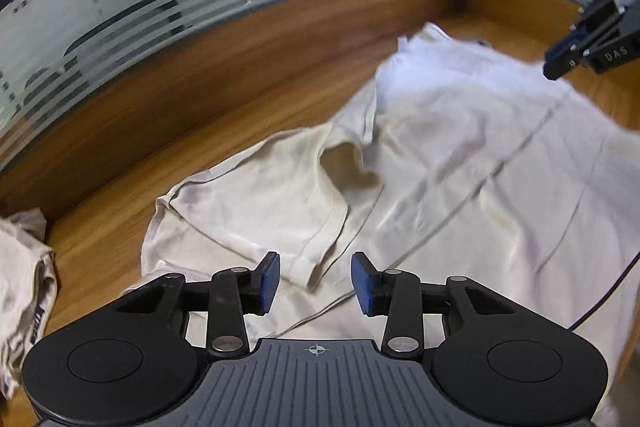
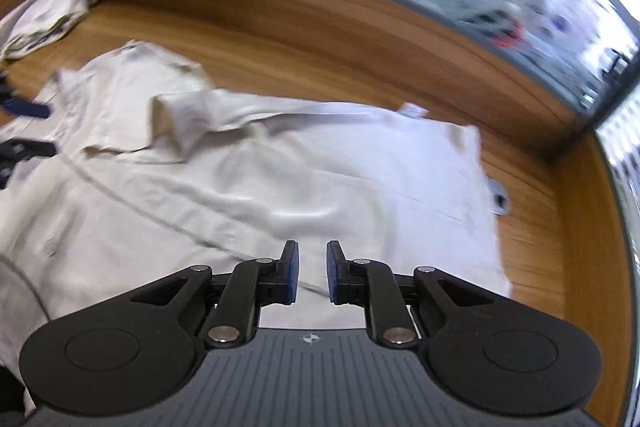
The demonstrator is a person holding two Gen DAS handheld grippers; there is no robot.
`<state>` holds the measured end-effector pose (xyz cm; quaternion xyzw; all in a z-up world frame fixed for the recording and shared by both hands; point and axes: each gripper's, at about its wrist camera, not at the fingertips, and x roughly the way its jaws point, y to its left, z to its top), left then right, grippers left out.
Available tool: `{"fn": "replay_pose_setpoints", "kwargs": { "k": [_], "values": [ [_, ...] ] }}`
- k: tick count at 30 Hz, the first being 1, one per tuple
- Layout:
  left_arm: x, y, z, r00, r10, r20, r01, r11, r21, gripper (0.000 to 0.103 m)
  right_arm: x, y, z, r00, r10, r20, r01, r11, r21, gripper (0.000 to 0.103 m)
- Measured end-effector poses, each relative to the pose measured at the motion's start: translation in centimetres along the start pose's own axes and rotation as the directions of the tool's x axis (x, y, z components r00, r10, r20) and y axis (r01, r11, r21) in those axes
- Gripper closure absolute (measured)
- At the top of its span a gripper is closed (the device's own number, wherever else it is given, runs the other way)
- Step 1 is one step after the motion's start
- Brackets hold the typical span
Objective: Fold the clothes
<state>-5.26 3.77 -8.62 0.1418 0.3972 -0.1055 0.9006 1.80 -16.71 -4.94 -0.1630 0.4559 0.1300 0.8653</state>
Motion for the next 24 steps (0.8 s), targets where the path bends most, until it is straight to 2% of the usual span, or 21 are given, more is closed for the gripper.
{"fn": "replay_pose_setpoints", "kwargs": {
  "k": [4,8,10,12,15,24],
  "values": [
    [0.6,-1.4,1.6,0.999,0.047,-0.007,-0.047,0.993,-0.104,0.051,0.6,-4.8,0.4,0.999,0.020,0.037,-0.023,0.996,0.082,0.082],
    [2.4,-3.1,2.8,0.997,0.077,-0.020,-0.080,0.974,-0.212,0.051,2.8,-9.6,1.5,0.996,0.041,0.077,-0.047,0.996,0.074,0.081],
    [3.4,-3.7,3.3,0.995,0.097,-0.034,-0.103,0.956,-0.275,0.051,3.9,-12.0,2.1,0.994,0.053,0.097,-0.059,0.996,0.065,0.079],
    [4.5,-4.3,3.8,0.992,0.109,-0.057,-0.121,0.935,-0.332,0.052,5.2,-14.1,2.6,0.992,0.070,0.109,-0.072,0.997,0.008,0.073],
    [5.9,-4.9,4.6,0.988,0.114,-0.101,-0.145,0.909,-0.390,0.057,7.1,-16.8,3.8,0.992,0.088,0.095,-0.078,0.991,-0.106,0.072],
    [9.4,-4.9,6.8,0.971,0.149,-0.187,-0.222,0.854,-0.471,0.058,13.8,-21.4,8.6,0.990,0.118,0.078,-0.081,0.924,-0.373,0.072]
  ]
}}
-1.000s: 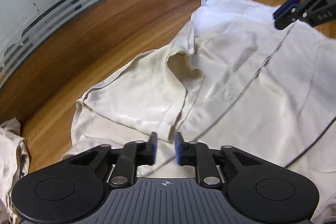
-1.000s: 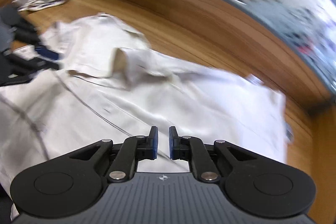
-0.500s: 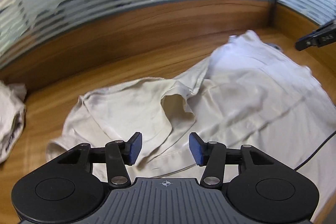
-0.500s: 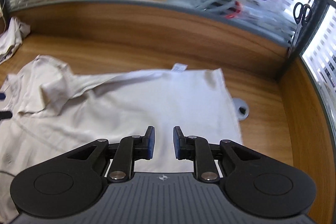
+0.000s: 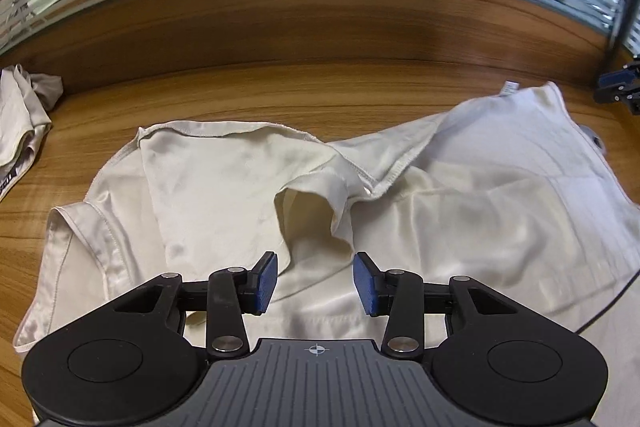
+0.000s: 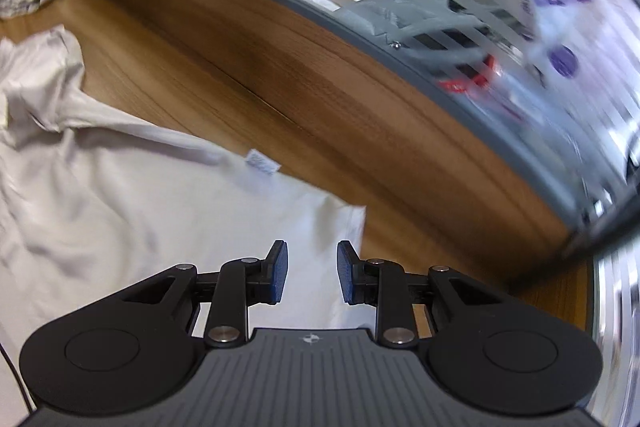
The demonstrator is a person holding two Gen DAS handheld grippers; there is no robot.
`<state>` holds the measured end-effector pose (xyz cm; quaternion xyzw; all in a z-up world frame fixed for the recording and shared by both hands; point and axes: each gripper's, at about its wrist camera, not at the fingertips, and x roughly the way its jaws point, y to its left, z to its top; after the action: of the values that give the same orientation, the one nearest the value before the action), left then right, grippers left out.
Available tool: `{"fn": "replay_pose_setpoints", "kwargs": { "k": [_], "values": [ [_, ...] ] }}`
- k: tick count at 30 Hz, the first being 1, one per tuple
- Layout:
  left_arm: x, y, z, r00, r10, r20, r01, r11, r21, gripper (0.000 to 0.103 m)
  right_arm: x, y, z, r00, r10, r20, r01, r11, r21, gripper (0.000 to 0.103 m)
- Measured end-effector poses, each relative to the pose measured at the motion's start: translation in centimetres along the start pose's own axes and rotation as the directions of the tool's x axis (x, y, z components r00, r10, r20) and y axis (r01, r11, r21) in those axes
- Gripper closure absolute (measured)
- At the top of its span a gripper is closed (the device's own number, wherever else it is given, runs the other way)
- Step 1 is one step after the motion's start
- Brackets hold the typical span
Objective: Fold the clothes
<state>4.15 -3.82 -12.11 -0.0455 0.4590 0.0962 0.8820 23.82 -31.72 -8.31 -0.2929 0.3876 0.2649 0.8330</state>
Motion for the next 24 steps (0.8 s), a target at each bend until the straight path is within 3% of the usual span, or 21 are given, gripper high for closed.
{"fn": "replay_pose_setpoints", "kwargs": {
  "k": [4,10,15,19,24],
  "values": [
    [1.2,-0.5,1.0,0.999,0.023,-0.025,-0.024,0.999,-0.029,0.059,3.2,-2.6,1.6,1.000,0.022,-0.012,-0.022,0.999,-0.040,0.072],
    [2.8,-1.3,2.0,0.997,0.048,-0.054,-0.051,0.998,-0.049,0.061,8.1,-6.4,3.7,0.994,0.092,-0.060,-0.093,0.996,-0.005,0.070],
    [3.2,-1.5,2.1,0.995,0.070,-0.068,-0.074,0.996,-0.057,0.062,11.6,-8.3,4.3,0.973,0.200,-0.117,-0.199,0.980,0.024,0.070],
    [3.6,-1.6,2.0,0.993,0.077,-0.086,-0.083,0.994,-0.068,0.068,13.1,-8.4,4.0,0.947,0.281,-0.153,-0.284,0.959,0.001,0.070],
    [3.9,-1.9,2.3,0.992,0.093,-0.080,-0.097,0.994,-0.053,0.069,14.1,-8.0,3.3,0.938,0.297,-0.178,-0.310,0.950,-0.045,0.073]
  ]
}}
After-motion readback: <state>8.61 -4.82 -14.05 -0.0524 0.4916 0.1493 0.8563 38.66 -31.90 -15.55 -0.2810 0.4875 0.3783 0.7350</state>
